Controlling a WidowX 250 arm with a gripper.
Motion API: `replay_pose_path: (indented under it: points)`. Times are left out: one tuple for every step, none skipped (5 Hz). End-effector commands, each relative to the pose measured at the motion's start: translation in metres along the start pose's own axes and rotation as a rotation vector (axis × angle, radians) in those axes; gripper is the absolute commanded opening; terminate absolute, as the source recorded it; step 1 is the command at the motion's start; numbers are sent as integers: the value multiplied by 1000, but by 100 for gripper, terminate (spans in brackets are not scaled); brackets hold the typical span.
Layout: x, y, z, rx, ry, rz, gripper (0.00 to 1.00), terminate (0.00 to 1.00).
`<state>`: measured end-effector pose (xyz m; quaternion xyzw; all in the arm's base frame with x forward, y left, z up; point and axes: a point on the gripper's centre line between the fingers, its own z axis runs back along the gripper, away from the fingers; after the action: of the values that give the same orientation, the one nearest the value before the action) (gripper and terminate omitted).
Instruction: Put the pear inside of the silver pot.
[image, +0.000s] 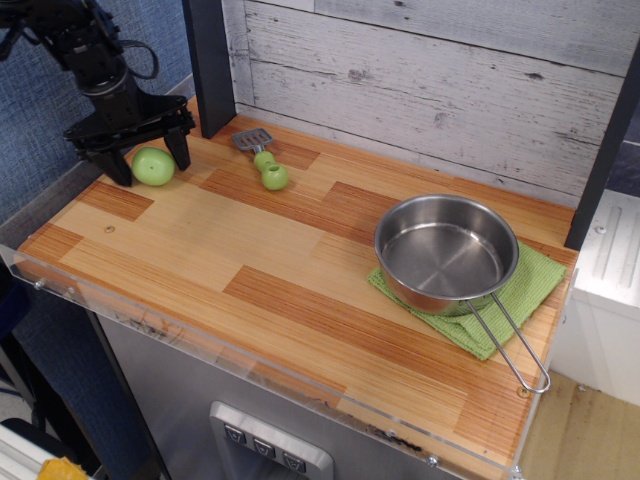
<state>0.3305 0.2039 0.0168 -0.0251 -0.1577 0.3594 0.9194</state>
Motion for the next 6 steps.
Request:
replay_pose_path:
  points:
    - [-4, -3, 11, -11, -25, -34, 0, 0]
    - [-3, -5, 15, -29, -21, -35, 0, 0]
    - [-5, -12, 20, -49, -12, -43, 0, 0]
    - [-4, -37, 28, -84, -32, -64, 0, 0]
    - [-8, -72, 49, -138, -74, -98, 0, 0]
    - [-24, -102, 62, -177, -81, -174, 0, 0]
